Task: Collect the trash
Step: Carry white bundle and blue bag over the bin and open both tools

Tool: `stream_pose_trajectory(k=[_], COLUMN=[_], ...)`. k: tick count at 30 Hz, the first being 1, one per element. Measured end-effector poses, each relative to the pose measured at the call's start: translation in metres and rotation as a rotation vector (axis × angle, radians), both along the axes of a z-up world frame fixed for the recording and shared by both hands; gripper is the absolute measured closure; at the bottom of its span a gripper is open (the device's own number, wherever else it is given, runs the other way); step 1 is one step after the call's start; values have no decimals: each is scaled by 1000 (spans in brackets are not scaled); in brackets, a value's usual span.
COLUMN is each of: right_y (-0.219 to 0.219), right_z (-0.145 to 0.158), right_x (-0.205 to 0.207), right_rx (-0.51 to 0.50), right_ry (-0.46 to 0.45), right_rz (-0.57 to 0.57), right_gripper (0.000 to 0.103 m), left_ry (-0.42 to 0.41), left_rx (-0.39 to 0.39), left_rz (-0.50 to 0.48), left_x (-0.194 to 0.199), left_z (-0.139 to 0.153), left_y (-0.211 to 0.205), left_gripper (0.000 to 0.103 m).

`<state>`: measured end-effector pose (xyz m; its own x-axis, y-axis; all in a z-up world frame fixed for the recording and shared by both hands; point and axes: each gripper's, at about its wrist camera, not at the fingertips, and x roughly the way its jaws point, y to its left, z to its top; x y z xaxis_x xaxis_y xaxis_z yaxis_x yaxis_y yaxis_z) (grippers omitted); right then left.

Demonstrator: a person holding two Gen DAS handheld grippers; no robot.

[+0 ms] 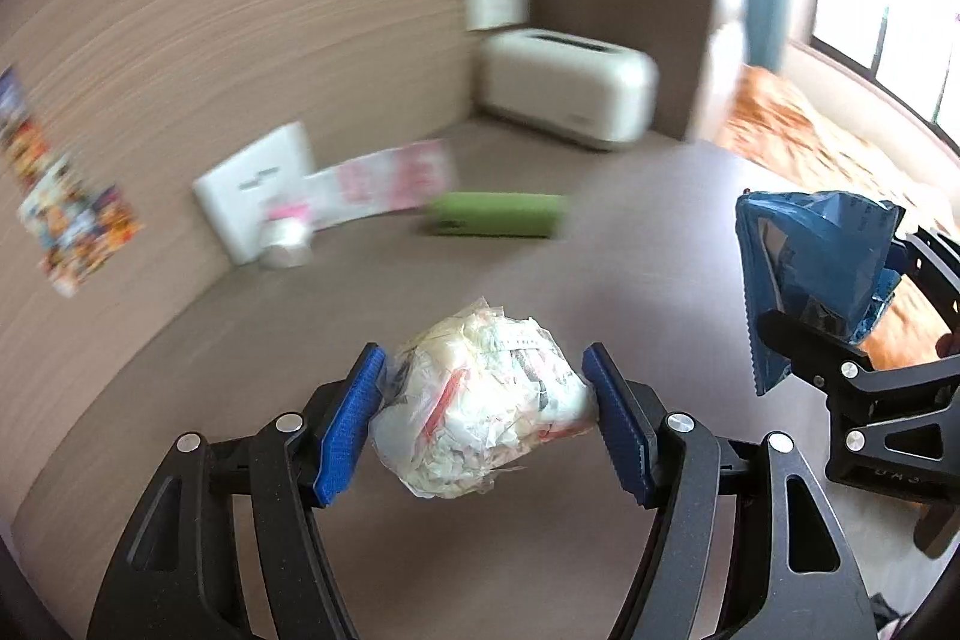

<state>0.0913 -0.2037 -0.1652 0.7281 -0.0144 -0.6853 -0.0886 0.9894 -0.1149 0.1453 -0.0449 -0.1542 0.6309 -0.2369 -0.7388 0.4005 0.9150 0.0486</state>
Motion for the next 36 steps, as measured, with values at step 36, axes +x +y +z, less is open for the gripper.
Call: stream_pose_trajectory(k=[36], right_y=[-189], right_z=[-221], right_x=[-190], right_rx=[-118], right_ry=[406], right_rz=[-350], right_gripper=[23], left_ry=[239], left_rx=[340], left_rz=[-967], left_x=[-173], left_z=[-241], left_y=[-318], left_gripper=[37])
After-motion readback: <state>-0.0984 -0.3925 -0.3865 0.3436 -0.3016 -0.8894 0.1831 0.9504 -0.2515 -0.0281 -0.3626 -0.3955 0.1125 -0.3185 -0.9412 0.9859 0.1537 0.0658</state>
